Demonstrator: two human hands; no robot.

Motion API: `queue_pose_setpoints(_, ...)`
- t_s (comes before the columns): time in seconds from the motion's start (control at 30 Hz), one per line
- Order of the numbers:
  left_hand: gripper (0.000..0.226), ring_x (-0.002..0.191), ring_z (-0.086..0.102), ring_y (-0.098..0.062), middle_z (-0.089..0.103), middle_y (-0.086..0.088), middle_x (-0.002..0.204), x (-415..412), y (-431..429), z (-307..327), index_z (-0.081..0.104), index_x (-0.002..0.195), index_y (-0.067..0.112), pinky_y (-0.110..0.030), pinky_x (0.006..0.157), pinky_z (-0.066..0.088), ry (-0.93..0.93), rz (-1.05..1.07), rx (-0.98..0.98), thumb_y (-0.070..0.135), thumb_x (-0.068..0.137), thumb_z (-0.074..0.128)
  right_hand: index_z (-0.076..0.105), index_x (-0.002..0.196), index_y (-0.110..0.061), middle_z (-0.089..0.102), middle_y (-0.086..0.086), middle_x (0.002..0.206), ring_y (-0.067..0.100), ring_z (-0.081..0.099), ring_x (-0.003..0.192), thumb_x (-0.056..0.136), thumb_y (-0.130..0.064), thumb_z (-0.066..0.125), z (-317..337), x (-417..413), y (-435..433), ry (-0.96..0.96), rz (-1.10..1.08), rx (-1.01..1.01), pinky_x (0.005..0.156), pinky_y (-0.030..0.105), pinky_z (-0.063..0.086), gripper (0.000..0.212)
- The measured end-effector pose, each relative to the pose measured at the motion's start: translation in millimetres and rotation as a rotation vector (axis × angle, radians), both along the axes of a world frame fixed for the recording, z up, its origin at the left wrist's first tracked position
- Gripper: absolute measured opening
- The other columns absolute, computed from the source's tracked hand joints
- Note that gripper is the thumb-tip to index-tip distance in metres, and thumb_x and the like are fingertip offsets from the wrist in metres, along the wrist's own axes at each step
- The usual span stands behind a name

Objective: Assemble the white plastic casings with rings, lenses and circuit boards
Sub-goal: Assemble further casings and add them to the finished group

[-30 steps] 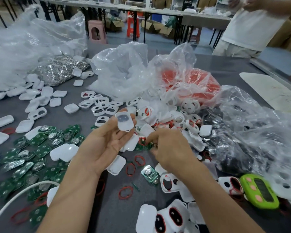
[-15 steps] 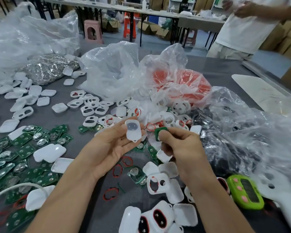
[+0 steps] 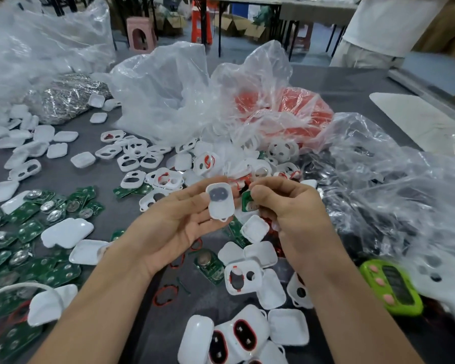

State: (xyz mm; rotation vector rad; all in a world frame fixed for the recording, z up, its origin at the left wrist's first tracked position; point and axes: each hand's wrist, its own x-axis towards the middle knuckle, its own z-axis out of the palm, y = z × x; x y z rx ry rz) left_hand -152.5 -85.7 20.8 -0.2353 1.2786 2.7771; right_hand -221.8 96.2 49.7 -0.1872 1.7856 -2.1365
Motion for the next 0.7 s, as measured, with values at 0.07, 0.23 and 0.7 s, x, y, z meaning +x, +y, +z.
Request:
queue_pose_setpoints(0.07,0.032,0.102,0.075,-0.023,0.073,-0.014,0.123,-0.2,1.8,-0.7,0.078,0.116,0.011,-0.038,0.091,0.061,-0.015,-0.004,-0.014,0.008,0.088,0.062,0.081,0.069,-0.017,0.073,0.006,0.069,0.018,0.064,0.061,0.071,-0.012,0.081,0.4,0.0,0.9,-0.011,0.029,-0.045,0.060,0.024,0.052,0.005)
queue_pose_setpoints(0.23,0.043,0.104,0.073,-0.025,0.070,-0.017,0.127,-0.5,4.1,-1.9,0.065,0.132,0.004,-0.038,0.089,0.062,-0.035,-0.031,-0.060,0.011,0.090,0.058,0.078,0.067,-0.015,0.075,0.005,0.070,0.015,0.071,0.063,0.082,0.000,0.077,2.2,2.9,0.0,0.073,0.064,-0.050,0.059,0.023,0.059,0.021)
queue_pose_setpoints(0.7,0.043,0.109,0.073,-0.027,0.074,-0.015,0.119,1.3,4.7,-4.5,0.075,0.120,0.010,-0.034,0.085,0.061,-0.043,-0.118,-0.149,0.023,0.079,0.075,0.079,0.075,-0.015,0.071,-0.008,0.065,0.004,0.057,0.060,0.082,-0.008,0.083,-1.0,2.6,0.3,0.332,0.079,0.283,0.062,0.021,0.052,0.010)
